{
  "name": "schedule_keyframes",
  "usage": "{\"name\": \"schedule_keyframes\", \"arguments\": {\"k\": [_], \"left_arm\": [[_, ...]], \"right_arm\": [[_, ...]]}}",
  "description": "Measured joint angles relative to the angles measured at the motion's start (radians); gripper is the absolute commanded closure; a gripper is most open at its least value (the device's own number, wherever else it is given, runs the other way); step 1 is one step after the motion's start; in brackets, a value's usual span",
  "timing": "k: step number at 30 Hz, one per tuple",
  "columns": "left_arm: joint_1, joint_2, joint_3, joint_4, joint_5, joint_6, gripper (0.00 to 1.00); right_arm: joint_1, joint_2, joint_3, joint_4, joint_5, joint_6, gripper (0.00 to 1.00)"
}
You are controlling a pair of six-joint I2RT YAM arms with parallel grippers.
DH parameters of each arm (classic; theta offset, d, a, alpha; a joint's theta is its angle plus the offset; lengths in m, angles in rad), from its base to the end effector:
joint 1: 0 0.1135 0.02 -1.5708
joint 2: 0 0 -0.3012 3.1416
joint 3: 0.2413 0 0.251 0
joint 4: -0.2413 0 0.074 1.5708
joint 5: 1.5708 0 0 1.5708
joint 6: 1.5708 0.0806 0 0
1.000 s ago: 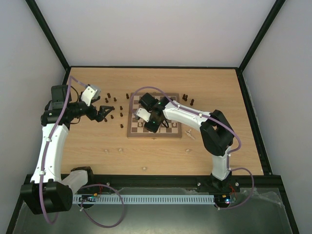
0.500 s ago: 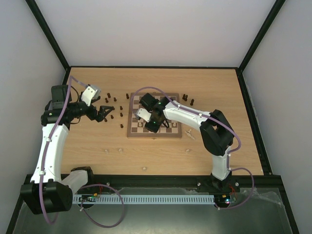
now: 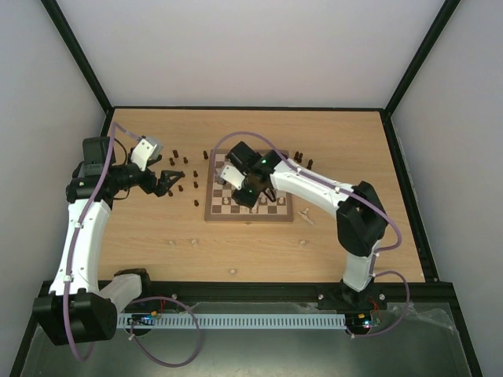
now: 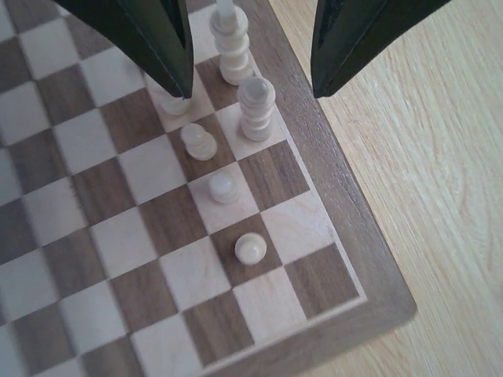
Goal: Set up the chess pieces on the board
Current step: Place the chess piece on the chessboard, then pick up the chess piece at the center of the board.
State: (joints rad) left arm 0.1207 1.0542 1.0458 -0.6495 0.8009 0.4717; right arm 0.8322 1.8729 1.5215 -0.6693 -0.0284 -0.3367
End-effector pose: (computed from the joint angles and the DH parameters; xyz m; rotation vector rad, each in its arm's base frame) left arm 0.2238 -0.0312 0.3538 0.7614 1.9038 -0.5251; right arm 0.2945 0.3268 0.2417 -1.4469 2.1683 0.2163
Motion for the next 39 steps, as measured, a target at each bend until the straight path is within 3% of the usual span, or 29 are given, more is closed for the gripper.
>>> {"name": "schedule_keyframes", "arguments": {"k": [6,13,19,24,27,32,39], "left_arm": [[0.000,0.000,0.000,0.000,0.000,0.000,0.01],[-0.004,0.017,0.000,-0.025,-0.002,0.027,0.01],[-0.004,0.039,0.000,-0.056,-0.002,0.058,0.01],[-0.005,0.039,0.000,-0.077,-0.002,0.075,0.01],[-0.005,0.041,0.000,-0.083,-0.002,0.085,0.01],[-0.005,0.061,0.000,-0.088,-0.003,0.103,0.01],[-0.005,0.092,0.000,-0.095,-0.018,0.121,0.01]], "right_arm": [[-0.003,-0.120,0.006,-0.005,0.018,0.001,0.38],[-0.061,-0.414,-0.233,0.017,0.056,0.028,0.01],[-0.114,-0.604,-0.459,0.008,0.085,0.058,0.01],[-0.214,-0.684,-0.547,-0.011,0.046,0.068,0.10],[-0.323,-0.687,-0.552,-0.021,0.009,0.060,0.14],[-0.383,-0.660,-0.569,-0.021,-0.023,0.024,0.27],[-0.525,-0.623,-0.689,-0.023,-0.098,-0.113,0.29]]}}
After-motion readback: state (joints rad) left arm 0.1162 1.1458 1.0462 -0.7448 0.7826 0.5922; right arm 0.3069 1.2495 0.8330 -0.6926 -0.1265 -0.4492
